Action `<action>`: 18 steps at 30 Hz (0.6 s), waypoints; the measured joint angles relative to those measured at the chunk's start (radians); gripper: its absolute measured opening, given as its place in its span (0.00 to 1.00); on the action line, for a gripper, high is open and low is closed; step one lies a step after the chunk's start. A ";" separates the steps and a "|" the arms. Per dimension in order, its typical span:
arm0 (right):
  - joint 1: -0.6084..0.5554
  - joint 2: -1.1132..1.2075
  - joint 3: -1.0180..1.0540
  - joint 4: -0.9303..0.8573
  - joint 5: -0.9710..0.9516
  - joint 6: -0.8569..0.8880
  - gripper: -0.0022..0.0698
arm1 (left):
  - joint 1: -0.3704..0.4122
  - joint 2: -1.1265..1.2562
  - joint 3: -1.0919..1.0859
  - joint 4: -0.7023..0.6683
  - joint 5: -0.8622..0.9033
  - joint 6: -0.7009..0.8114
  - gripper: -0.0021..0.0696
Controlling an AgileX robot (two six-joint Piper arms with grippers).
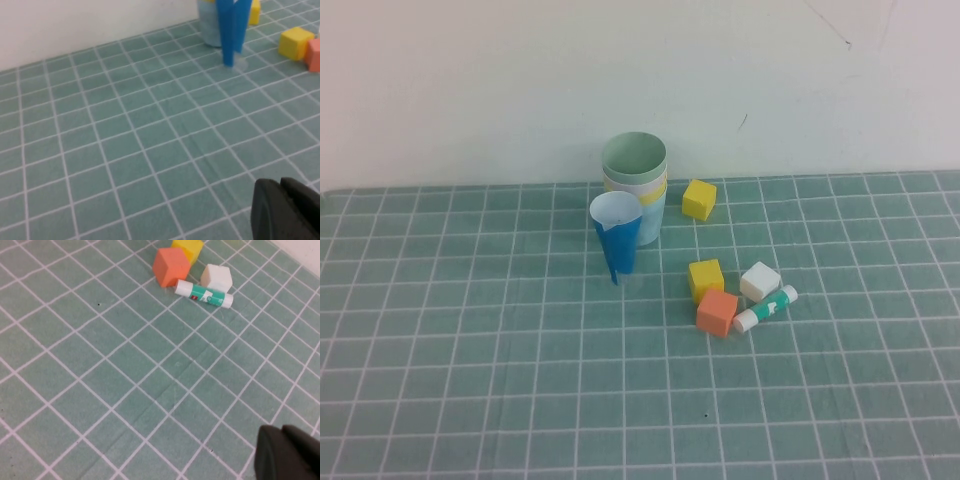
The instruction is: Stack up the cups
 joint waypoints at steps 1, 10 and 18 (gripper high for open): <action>0.000 0.000 0.002 0.000 0.000 0.000 0.03 | 0.013 -0.013 0.021 0.006 -0.005 -0.005 0.03; 0.000 -0.002 0.001 0.003 0.002 0.000 0.03 | 0.082 -0.026 0.162 0.070 -0.185 -0.206 0.03; 0.000 -0.003 0.001 0.003 0.002 0.000 0.03 | 0.130 -0.029 0.162 0.086 -0.181 -0.292 0.03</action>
